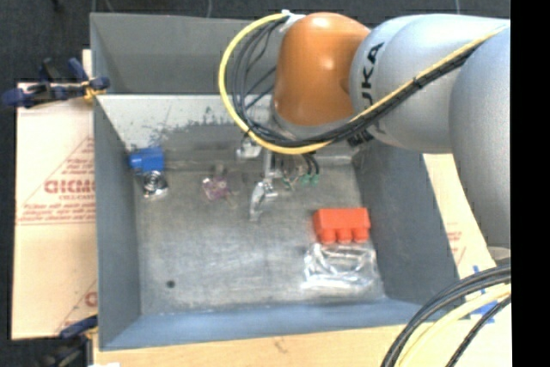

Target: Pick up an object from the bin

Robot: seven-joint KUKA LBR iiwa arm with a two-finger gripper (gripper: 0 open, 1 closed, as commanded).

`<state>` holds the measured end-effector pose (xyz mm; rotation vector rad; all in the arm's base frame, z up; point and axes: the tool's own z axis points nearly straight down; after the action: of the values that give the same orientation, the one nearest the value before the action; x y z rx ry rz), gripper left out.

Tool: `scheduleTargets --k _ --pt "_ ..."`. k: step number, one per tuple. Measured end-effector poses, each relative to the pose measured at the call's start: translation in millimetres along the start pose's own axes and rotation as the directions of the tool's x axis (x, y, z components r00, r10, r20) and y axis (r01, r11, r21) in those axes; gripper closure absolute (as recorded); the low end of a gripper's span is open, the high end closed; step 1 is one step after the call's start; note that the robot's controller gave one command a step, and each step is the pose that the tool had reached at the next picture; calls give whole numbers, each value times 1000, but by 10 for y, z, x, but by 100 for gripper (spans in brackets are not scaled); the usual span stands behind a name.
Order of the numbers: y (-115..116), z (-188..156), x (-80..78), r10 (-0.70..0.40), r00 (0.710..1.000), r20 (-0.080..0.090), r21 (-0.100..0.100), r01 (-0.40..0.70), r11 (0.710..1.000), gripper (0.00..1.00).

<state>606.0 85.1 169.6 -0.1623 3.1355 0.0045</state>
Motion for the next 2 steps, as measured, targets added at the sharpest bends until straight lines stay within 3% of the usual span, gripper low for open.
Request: scheduleTargets --k 1,2 --pt "125 98 -507 -21 1000 6 3 21 1000 0" --pt "-298 821 -193 -45 999 6 4 45 999 0"
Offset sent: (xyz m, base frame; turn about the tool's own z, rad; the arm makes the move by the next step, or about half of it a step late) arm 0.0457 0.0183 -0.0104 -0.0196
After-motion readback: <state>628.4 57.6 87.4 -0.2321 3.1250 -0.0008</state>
